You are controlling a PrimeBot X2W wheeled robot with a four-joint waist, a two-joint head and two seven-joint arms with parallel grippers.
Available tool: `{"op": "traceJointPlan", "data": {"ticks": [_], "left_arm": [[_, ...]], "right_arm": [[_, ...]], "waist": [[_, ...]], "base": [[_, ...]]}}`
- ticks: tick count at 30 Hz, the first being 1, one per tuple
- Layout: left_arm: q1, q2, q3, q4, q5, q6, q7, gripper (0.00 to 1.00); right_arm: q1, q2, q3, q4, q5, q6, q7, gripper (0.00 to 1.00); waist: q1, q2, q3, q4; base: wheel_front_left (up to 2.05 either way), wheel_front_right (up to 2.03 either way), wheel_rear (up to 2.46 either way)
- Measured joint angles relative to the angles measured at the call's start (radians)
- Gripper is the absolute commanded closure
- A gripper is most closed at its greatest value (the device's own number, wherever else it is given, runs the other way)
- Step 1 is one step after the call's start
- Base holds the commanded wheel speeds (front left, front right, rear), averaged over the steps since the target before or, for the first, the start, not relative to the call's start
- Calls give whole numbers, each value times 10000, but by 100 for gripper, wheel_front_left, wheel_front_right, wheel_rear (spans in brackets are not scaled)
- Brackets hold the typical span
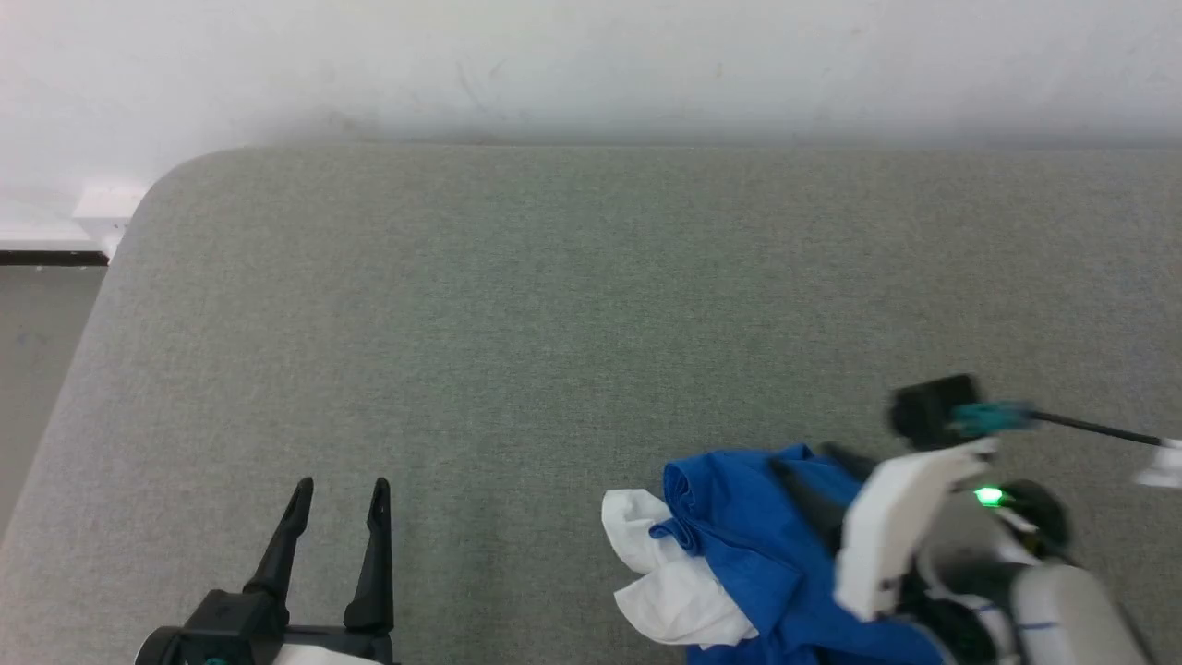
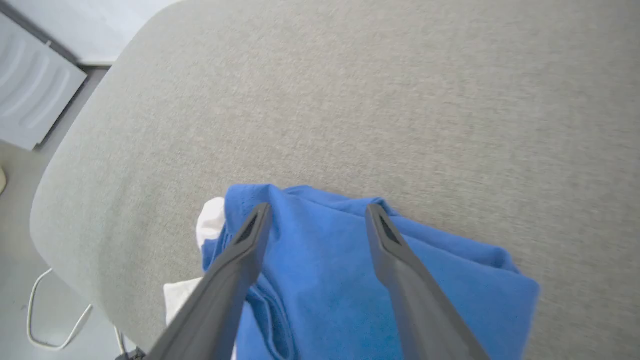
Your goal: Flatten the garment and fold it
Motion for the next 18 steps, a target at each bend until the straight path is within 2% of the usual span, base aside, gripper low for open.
{"op": "traceJointPlan", "data": {"ticks": [6,12,18], "left_arm": [[31,33,25,-111,2,-2,0,0],[143,125,65,-163,0,0,2,0],[114,261,48,-224,2,-2,31,0]], "right_arm": [[1289,-25,-2090,-1081,-497,-2,38,0],[2170,-27,-2815,-1045,-531,-2,-65,0],[2119,-33,-2811,132,-111,-2,-792,0]], "waist": [[0,0,37,-177],[0,0,142,-272],[0,0,328,-295]], "base": [[0,0,0],[0,0,0],[0,0,0]]}}
